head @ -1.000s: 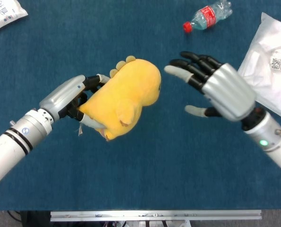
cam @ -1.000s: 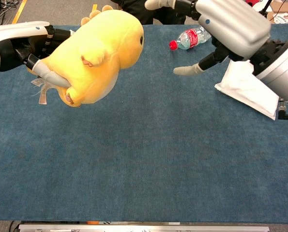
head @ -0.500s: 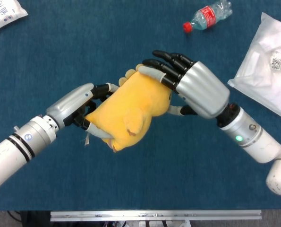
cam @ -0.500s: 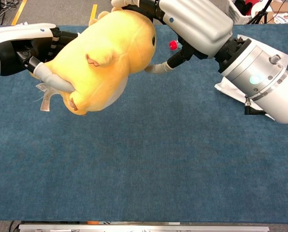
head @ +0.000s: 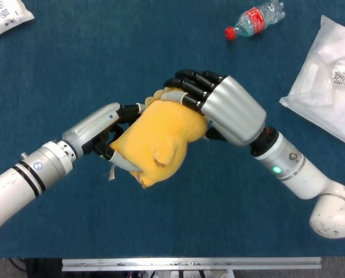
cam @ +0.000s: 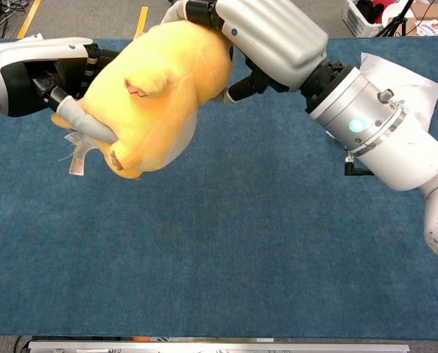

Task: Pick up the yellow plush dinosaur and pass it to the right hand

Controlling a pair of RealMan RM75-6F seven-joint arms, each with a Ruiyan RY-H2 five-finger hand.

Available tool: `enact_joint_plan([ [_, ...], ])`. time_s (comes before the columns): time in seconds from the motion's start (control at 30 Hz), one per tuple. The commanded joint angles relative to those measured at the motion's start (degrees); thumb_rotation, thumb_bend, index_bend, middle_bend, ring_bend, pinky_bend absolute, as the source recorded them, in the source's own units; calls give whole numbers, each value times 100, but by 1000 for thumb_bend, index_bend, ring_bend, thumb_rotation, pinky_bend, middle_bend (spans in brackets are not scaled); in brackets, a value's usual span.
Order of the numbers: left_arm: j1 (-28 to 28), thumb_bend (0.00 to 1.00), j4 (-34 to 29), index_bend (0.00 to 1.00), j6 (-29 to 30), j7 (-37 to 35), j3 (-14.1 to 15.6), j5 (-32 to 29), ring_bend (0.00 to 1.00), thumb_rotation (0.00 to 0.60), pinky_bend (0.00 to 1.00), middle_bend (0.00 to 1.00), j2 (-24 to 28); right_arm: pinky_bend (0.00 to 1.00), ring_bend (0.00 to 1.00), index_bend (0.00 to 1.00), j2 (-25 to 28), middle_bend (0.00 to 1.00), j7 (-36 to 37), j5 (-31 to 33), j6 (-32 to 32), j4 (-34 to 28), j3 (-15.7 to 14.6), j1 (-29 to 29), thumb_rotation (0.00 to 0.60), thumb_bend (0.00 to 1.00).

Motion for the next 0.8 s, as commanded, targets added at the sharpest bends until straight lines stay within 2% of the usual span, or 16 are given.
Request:
enact_joint_plan([
  [0.03, -3, 250, 22, 495, 26, -58, 27, 58, 522, 600, 791, 536, 25, 649, 428, 643, -106, 468, 51, 90, 86, 53, 18, 11, 600, 569],
  [0.07, 2, 250, 30, 471, 40, -70, 39, 79, 511, 600, 781, 518, 36, 684, 471, 683, -120, 500, 71, 104, 115, 68, 18, 5, 600, 619],
  [0.13, 10, 249, 56, 419, 64, -87, 71, 139, 475, 600, 762, 484, 66, 726, 517, 719, -135, 535, 112, 127, 163, 110, 4, -7, 600, 648],
  [0.23, 21, 248, 103, 339, 85, -128, 123, 213, 367, 600, 719, 409, 110, 770, 561, 754, -131, 566, 195, 143, 242, 143, -14, -29, 600, 666],
  [0.3, 26, 248, 134, 279, 94, -171, 152, 262, 263, 600, 634, 327, 134, 788, 581, 768, -123, 579, 247, 136, 307, 157, -25, -48, 600, 671],
  [0.37, 27, 248, 177, 208, 97, -212, 187, 325, 150, 600, 504, 233, 168, 803, 597, 781, -111, 589, 290, 126, 381, 182, -39, -73, 600, 671],
  [0.47, 29, 247, 234, 129, 106, -280, 237, 406, 40, 600, 386, 128, 221, 818, 612, 793, -94, 601, 343, 119, 461, 213, -69, -107, 600, 672],
  [0.53, 36, 247, 285, 91, 140, -285, 274, 466, 6, 600, 332, 89, 250, 821, 615, 795, -71, 603, 378, 104, 507, 221, -92, -126, 600, 673],
  [0.7, 61, 247, 452, 43, 252, -120, 387, 492, 0, 600, 244, 25, 309, 827, 624, 795, 13, 604, 457, 10, 628, 264, -194, -188, 600, 673],
  [0.8, 80, 247, 581, 13, 311, 95, 466, 409, 0, 600, 224, 2, 327, 827, 628, 795, 87, 606, 544, -47, 738, 253, -227, -238, 600, 672],
])
